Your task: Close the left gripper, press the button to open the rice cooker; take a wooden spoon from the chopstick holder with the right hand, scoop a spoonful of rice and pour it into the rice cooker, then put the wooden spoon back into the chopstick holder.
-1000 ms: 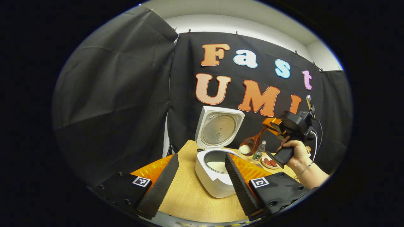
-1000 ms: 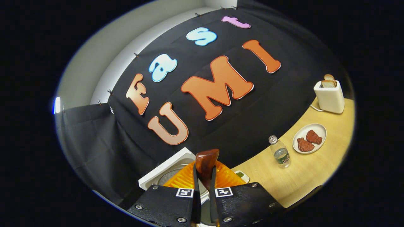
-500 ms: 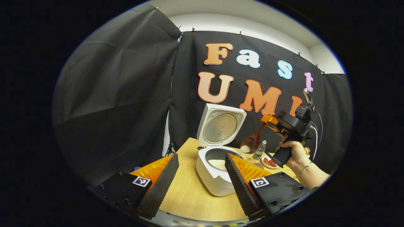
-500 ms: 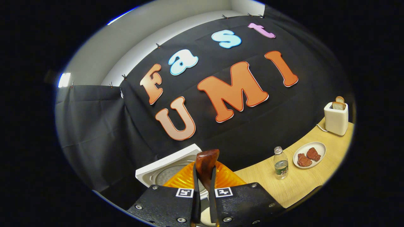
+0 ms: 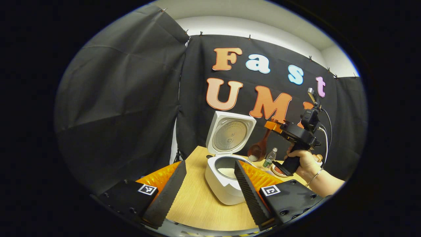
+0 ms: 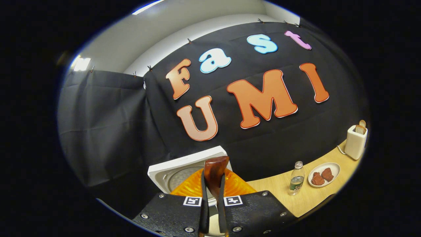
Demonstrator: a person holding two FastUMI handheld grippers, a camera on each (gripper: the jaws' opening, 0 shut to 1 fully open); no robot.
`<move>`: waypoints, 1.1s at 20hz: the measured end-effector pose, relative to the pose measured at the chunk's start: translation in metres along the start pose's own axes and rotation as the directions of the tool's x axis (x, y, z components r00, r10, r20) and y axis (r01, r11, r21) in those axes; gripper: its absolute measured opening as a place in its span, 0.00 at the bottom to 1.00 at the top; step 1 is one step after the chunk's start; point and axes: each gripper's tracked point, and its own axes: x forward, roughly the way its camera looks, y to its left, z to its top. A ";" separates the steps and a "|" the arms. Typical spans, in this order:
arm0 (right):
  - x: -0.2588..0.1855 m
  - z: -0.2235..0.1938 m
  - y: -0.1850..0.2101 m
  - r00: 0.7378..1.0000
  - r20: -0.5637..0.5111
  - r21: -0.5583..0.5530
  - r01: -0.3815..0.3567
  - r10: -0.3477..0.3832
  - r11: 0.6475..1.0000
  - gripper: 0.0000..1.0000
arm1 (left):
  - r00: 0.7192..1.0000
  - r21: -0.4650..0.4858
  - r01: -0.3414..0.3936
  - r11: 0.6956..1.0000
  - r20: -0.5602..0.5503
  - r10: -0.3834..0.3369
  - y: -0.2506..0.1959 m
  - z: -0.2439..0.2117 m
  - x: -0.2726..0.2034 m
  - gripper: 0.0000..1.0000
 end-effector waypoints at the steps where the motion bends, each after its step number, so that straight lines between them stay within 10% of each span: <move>1: 0.000 0.000 0.002 1.000 0.001 -0.022 -0.007 0.007 1.000 0.10 | 1.000 0.001 -0.001 1.000 0.001 0.001 0.001 0.000 -0.002 1.00; 15: -0.004 -0.010 0.025 0.991 -0.054 -0.230 -0.130 0.121 0.964 0.11 | 1.000 0.002 -0.025 1.000 0.005 0.025 0.009 0.001 -0.007 1.00; 22: -0.023 0.012 -0.009 0.995 -0.042 -0.148 -0.094 0.088 0.985 0.10 | 1.000 -0.004 -0.021 1.000 0.021 0.021 0.005 0.007 -0.009 0.99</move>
